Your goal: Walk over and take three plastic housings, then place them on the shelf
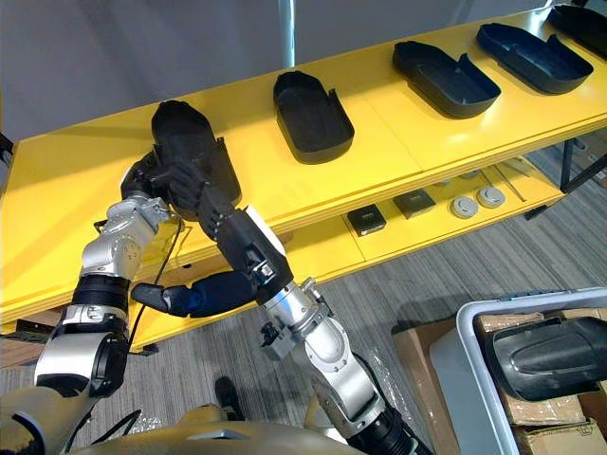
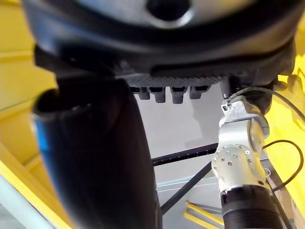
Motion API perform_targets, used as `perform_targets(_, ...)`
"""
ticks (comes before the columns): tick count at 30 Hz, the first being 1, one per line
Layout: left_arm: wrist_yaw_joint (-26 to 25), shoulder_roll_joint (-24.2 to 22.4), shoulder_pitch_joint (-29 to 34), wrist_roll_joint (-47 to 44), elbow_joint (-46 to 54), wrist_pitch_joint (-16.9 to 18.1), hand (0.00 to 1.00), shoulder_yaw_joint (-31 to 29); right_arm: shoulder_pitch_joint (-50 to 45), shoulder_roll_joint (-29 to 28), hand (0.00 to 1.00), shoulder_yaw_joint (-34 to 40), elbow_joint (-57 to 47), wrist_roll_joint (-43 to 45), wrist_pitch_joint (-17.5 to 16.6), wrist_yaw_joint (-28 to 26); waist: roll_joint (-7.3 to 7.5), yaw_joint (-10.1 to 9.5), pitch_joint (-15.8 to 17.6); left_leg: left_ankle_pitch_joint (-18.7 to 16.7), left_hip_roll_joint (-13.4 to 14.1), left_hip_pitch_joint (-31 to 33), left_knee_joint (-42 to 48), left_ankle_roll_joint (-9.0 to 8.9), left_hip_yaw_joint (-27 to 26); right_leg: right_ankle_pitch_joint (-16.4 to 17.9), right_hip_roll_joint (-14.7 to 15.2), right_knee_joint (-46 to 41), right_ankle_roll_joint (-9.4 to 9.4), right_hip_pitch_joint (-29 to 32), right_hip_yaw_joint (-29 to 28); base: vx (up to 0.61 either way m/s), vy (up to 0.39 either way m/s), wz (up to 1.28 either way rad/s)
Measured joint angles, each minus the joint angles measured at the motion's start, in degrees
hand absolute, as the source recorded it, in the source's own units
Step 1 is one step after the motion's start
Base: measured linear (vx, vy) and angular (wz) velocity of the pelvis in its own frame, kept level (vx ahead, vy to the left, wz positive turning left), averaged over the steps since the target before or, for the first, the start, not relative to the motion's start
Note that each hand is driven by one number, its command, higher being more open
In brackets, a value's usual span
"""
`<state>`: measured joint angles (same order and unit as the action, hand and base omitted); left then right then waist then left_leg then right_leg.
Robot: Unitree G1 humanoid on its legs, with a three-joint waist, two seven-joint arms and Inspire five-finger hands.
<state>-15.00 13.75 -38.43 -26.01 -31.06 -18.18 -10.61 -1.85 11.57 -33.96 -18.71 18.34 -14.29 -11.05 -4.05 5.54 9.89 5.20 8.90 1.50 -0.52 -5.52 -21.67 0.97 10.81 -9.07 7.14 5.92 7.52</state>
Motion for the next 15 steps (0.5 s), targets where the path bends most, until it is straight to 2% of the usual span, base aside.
perform_targets(5, -4.51, 0.49, -0.35, 2.53, -0.34, -0.68, 1.00, -2.43, -0.70, 0.00, 1.00, -0.50, 0.00, 0.01, 0.00, 0.50, -0.48, 0.75, -0.05, 0.10, 0.04, -0.03, -0.31, -0.01, -0.15, -0.03, -0.09, 0.00, 0.02, 0.18, -0.06, 0.00, 0.000, 0.00)
perform_targets(10, -8.92, 4.65, -0.38, 6.71, -2.63, -0.85, 1.00, -5.21, -2.01, 0.00, 1.00, -0.56, 0.02, 0.01, -0.01, 0.81, -0.90, 0.73, 0.02, 0.44, 0.14, -0.10, -0.67, -0.13, -0.17, -0.05, -0.27, -0.01, -0.01, 0.26, -0.05, 0.00, 0.000, 0.00)
perform_targets(15, -9.21, 6.27, -0.40, 8.70, -2.90, -2.22, 1.00, -6.21, -2.03, 0.00, 1.00, -1.04, 0.02, 0.02, -0.01, 0.80, -0.90, 0.56, 0.02, 0.43, 0.14, -0.13, -0.67, -0.14, -0.15, -0.05, -0.27, 0.00, -0.02, 0.18, -0.03, 0.00, 0.000, 0.00)
